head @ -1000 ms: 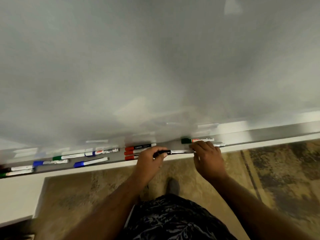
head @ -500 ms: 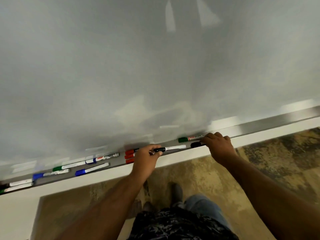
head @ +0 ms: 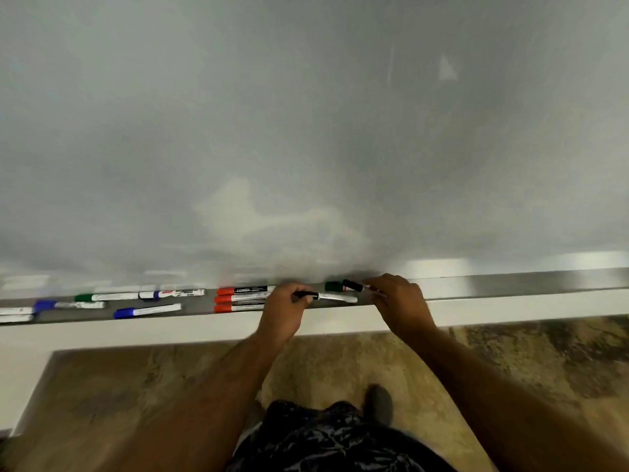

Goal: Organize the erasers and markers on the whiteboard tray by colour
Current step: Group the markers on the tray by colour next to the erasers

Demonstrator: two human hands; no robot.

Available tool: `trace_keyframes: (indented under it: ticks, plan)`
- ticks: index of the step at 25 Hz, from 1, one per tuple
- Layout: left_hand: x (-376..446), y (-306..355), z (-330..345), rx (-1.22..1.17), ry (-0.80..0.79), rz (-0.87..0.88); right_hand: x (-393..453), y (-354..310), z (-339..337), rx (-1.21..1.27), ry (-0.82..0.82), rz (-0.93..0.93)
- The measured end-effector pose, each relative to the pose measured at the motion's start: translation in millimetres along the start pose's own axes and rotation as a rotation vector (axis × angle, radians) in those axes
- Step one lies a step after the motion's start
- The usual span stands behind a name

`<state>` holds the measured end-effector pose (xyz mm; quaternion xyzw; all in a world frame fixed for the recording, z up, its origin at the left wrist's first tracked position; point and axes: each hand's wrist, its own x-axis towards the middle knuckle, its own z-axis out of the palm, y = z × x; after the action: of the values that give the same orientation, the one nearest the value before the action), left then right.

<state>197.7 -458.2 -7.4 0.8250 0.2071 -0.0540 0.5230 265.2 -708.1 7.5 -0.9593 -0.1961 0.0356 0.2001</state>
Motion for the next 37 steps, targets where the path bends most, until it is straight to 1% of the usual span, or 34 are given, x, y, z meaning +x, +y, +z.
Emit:
trace_keyframes:
  ticks: [3,5,9,11,13,15,18,21,23,27,33,37]
  plan:
    - [0.8,5.3,26.7,0.093,0.01,0.027,0.9,4.4,0.5,-0.016,0.017,-0.094]
    - [3.6,6.7,33.2,0.131,0.047,0.01,7.0,4.3,1.3,-0.075,0.028,-0.171]
    - [2.7,3.0,33.6,0.082,0.106,-0.102,14.7,-12.7,17.2,-0.155,0.017,-0.286]
    - [3.0,2.0,30.4,0.07,0.11,-0.124,18.4,-25.8,28.3,-0.177,-0.025,-0.324]
    - [3.9,0.4,26.9,0.083,0.122,-0.136,20.6,-33.6,36.8,-0.155,-0.061,-0.304]
    - [1.7,-1.3,26.2,0.096,0.123,-0.131,21.1,-29.8,37.5,-0.139,-0.047,-0.24]
    - [-3.2,-1.1,26.7,0.111,0.119,-0.102,21.5,-10.4,31.7,-0.162,-0.008,-0.133]
    - [-8.3,-0.9,28.6,0.147,0.111,-0.055,19.1,9.5,24.7,-0.203,-0.021,-0.062]
    - [-11.0,-0.9,29.6,0.177,0.093,-0.038,19.3,16.1,23.0,-0.235,-0.026,-0.046]
    - [-12.2,-3.9,29.0,0.237,0.047,-0.025,17.6,26.2,22.4,-0.25,-0.008,-0.07]
    - [-19.4,-11.1,28.6,0.157,0.072,0.03,-4.3,64.2,2.8,-0.3,0.055,0.033]
    - [-27.0,-17.3,2.5,0.082,0.165,0.066,-7.7,71.8,-2.9,-0.275,0.062,0.079]
